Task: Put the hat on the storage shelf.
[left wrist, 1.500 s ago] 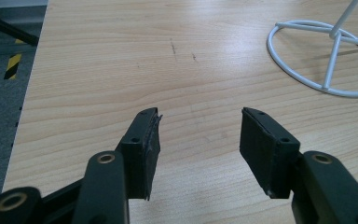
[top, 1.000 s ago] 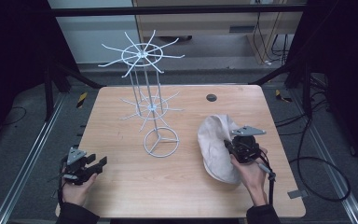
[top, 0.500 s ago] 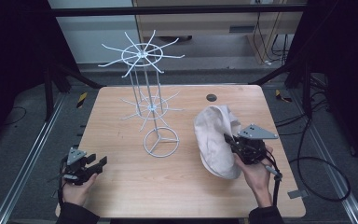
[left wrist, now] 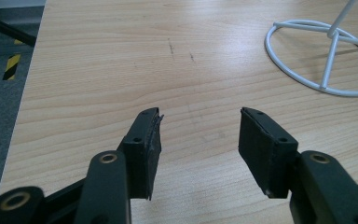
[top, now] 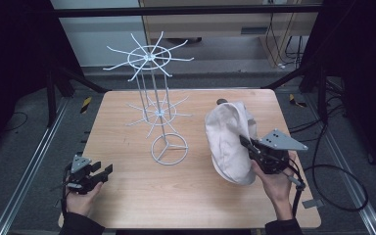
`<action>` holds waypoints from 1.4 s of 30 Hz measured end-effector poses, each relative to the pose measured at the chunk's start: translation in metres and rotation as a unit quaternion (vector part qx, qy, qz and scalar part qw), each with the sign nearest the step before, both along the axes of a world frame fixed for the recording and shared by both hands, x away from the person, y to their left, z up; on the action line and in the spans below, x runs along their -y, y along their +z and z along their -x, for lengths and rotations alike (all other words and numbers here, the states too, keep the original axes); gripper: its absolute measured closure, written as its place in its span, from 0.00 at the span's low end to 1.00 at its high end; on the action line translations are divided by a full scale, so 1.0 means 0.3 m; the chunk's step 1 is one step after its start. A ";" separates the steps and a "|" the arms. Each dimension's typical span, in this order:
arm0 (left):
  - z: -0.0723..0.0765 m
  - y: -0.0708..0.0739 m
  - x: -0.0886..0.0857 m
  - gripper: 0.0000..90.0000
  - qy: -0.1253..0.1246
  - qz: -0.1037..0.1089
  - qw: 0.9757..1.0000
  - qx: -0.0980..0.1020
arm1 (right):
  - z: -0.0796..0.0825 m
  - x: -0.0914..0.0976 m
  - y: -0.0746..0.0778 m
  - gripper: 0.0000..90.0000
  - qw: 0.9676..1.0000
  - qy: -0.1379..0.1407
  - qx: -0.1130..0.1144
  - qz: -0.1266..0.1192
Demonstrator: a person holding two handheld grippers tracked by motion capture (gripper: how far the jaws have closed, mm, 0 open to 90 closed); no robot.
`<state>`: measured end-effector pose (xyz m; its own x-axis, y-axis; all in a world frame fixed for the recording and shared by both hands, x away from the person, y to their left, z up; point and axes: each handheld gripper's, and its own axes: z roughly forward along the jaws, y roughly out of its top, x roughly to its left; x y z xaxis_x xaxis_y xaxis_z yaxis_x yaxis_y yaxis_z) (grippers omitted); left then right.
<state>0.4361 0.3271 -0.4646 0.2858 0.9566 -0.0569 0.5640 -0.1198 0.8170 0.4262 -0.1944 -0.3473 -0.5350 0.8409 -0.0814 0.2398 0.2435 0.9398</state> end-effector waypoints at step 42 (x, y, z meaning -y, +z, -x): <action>-0.001 -0.003 0.002 0.54 0.004 -0.003 1.000 0.000 | 0.112 -0.097 0.304 0.98 0.976 0.049 0.196 -0.078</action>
